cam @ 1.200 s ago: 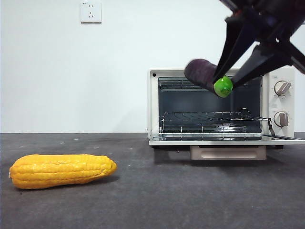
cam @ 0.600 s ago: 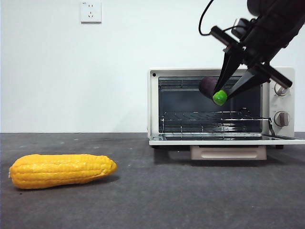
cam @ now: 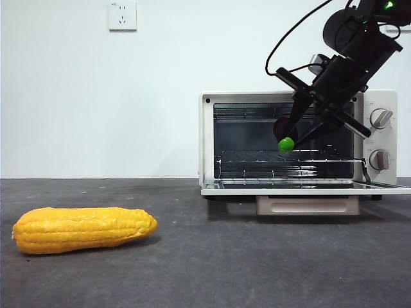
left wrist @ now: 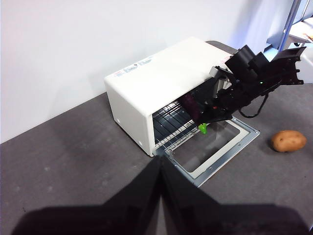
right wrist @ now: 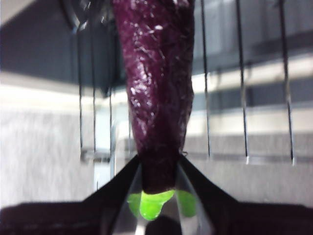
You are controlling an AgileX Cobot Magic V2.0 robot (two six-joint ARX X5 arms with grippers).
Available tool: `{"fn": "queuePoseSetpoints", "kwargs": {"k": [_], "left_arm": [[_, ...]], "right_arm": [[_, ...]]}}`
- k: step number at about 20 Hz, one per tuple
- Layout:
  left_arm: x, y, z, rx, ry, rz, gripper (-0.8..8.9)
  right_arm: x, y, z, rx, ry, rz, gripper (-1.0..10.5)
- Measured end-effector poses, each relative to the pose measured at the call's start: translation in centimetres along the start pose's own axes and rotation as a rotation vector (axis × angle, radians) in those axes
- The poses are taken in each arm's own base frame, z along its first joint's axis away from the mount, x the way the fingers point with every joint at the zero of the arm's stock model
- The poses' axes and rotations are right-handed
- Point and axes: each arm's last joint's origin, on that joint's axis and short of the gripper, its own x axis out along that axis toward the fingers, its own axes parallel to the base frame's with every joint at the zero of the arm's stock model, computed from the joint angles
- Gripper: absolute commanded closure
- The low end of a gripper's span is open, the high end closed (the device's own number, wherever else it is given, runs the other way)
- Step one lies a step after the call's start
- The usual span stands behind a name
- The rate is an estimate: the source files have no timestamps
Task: Take the eggplant from the table,put the eggplant in the oven
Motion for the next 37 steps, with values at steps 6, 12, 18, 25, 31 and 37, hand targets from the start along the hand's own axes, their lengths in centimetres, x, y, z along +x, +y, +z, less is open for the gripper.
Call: {"fn": "queuePoseSetpoints", "kwargs": {"k": [6,12,18,25,31,37], "left_arm": [[0.0,0.0,0.0,-0.001,0.002,0.0,8.19],[0.0,0.0,-0.1,-0.004,0.015,-0.003,8.19],[0.0,0.0,-0.2,-0.006,0.022,-0.004,8.19],[0.0,0.0,-0.2,-0.006,0.023,-0.004,8.19],[0.0,0.0,-0.2,-0.004,0.023,-0.004,8.19],[0.9,0.0,-0.1,-0.001,0.041,-0.025,8.19]], "right_arm": [[0.1,-0.2,0.5,0.031,-0.085,-0.082,7.9],[0.0,-0.1,0.7,0.023,-0.109,-0.074,6.6],[0.0,-0.1,0.7,0.023,-0.108,-0.075,6.6],[-0.2,-0.1,0.4,0.034,-0.082,-0.09,6.6],[-4.1,1.8,-0.2,-0.015,-0.071,-0.073,6.6],[-12.1,4.7,-2.4,-0.205,-0.1,-0.064,6.6]]}}
